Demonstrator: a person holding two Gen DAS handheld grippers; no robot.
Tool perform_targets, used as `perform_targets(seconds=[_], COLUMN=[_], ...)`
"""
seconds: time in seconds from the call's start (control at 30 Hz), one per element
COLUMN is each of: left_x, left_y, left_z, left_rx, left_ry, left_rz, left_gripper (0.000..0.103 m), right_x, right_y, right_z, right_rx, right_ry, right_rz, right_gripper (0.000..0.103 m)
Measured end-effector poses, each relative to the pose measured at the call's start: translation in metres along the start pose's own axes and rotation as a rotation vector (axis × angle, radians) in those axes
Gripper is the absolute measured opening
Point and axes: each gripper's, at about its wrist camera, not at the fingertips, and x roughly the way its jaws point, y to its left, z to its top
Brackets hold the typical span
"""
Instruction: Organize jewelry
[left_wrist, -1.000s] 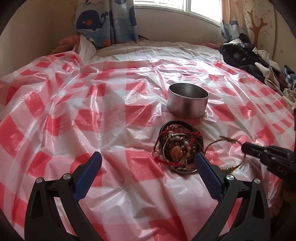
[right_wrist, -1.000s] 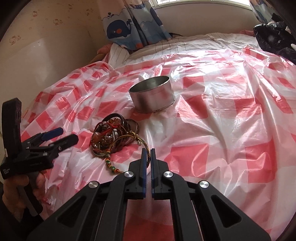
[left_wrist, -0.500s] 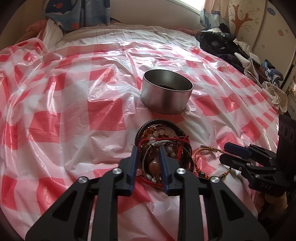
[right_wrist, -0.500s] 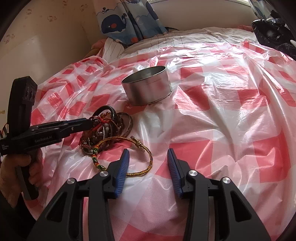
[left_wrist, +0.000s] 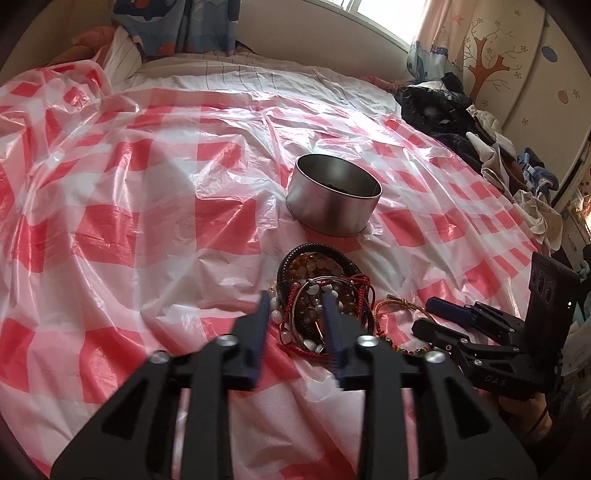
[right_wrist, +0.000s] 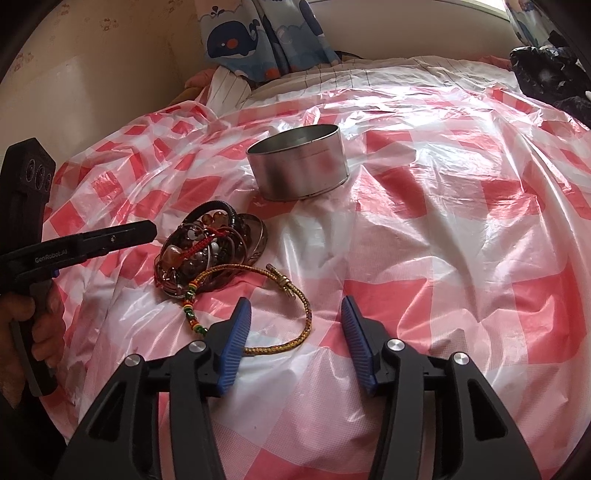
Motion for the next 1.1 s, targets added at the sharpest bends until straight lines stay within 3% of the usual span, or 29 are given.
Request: perform_targets(seconds=[0.03,0.1,0.17,0.2,0.23,0.27,0.33,0.6,0.8,0.97,1.03,1.1], left_x=[0.002,0.009,0.015,0.017,0.018,0.018,0.013,-0.018,-0.001,0.022,0.025,0.024], left_y=[-0.001,-0.001,0.001,0.002,0.001,0.001,-0.002,0.002,0.006,0.013,0.013,0.012], left_z=[-0.002,-0.004,-0.007,-0.008,-0.01,-0.012,-0.015,-0.023,-0.006,0.0,-0.001,-0.002], left_rx=[0.003,0.008,-0.002,0.0,0.008,0.015,0.025,0.006,-0.007,-0.062,-0.076,-0.064], left_ry=[0.0,0.032,0.068,0.084,0.1,0.108,0.109,0.046,0.043,0.079,0.089,0.085], left_rz=[0.009,0.025,0.005,-0.007,-0.002,0.003,0.004,-0.012,-0.026,-0.07,-0.09,-0.073], left_gripper=[0.054,0.054,0.04,0.023,0.014,0.013,0.0,0.0,0.001,0.014,0.014,0.003], right_x=[0.0,0.001,0.001,0.001,0.001,0.002,0.002,0.003,0.003,0.004,0.004,0.004], right_y=[0.0,0.001,0.001,0.001,0.001,0.002,0.003,0.003,0.004,0.005,0.005,0.006], right_z=[0.0,0.0,0.0,0.0,0.0,0.0,0.0,0.0,-0.002,-0.002,-0.002,-0.003], right_rx=[-0.002,-0.006,-0.006,-0.006,-0.007,-0.009,-0.012,-0.013,-0.021,-0.022,-0.028,-0.033], right_ry=[0.0,0.0,0.001,0.001,0.002,0.002,0.002,0.002,0.0,0.001,0.001,0.002], right_rz=[0.0,-0.002,-0.001,0.0,0.001,0.001,-0.001,-0.001,-0.006,-0.005,-0.007,-0.008], right_gripper=[0.051,0.052,0.052,0.052,0.053,0.053,0.054,0.054,0.056,0.057,0.059,0.06])
